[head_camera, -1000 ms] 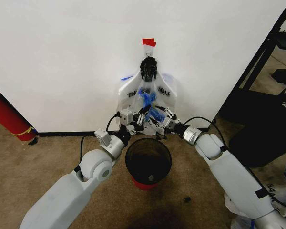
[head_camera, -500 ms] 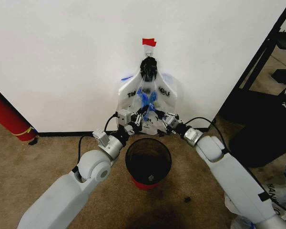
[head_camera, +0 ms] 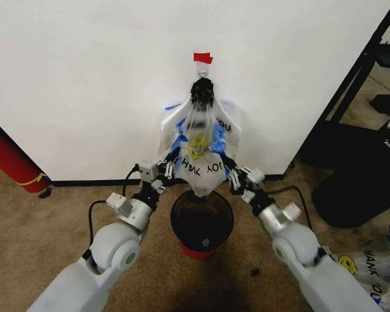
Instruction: Pick up the garbage bag from the wall and place it over the trash bin.
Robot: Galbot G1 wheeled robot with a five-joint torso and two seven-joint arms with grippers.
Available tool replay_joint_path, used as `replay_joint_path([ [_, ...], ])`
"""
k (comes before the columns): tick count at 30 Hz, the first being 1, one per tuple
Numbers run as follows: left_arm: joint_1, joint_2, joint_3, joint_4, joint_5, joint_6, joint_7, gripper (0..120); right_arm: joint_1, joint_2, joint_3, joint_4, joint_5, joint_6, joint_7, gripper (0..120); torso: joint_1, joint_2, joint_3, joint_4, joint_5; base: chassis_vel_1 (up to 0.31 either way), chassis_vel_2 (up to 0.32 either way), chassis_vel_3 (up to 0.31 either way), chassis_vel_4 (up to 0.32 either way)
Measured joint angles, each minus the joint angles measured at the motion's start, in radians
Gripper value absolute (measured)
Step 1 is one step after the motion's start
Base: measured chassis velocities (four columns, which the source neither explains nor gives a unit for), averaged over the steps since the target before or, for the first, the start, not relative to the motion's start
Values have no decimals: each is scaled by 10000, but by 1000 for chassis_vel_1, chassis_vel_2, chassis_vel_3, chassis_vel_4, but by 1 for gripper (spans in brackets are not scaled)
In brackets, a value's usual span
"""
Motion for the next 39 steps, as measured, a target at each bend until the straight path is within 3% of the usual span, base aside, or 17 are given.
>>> replay_joint_path([
  [3, 750, -288, -540, -285, 98, -57, -183, 0, -1318, 25, 959, 288, -424, 656, -444, 0, 0, 1, 0, -1, 0, 0, 0, 0, 0],
  [9, 1640, -662, -973, -463, 415, -384, -236, 0, -2858, 357, 1774, 441, -1135, 1885, -885, 0, 0, -1, 0, 0, 1, 0, 0, 0, 0],
  [18, 2821, -1261, -1238, -920, 1288, -833, -672, 0, -3844, 890, 2145, 482, -2420, 3255, -1150, 0, 0, -2, 1, 2, 0, 0, 0, 0, 0],
  [25, 3610, -1369, -1356, -1563, 1542, -1285, -854, 0, -3991, 1017, 2286, 713, -2852, 3737, -1348, 0, 1, -4, 2, 1, 0, 0, 0, 0, 0],
  [39, 3392, -1574, -1051, -2105, 1290, -1602, -95, 0, -2802, 1366, 2165, 2438, -1756, 3584, -1232, 0, 1, -4, 3, 1, 0, 0, 0, 0, 0],
])
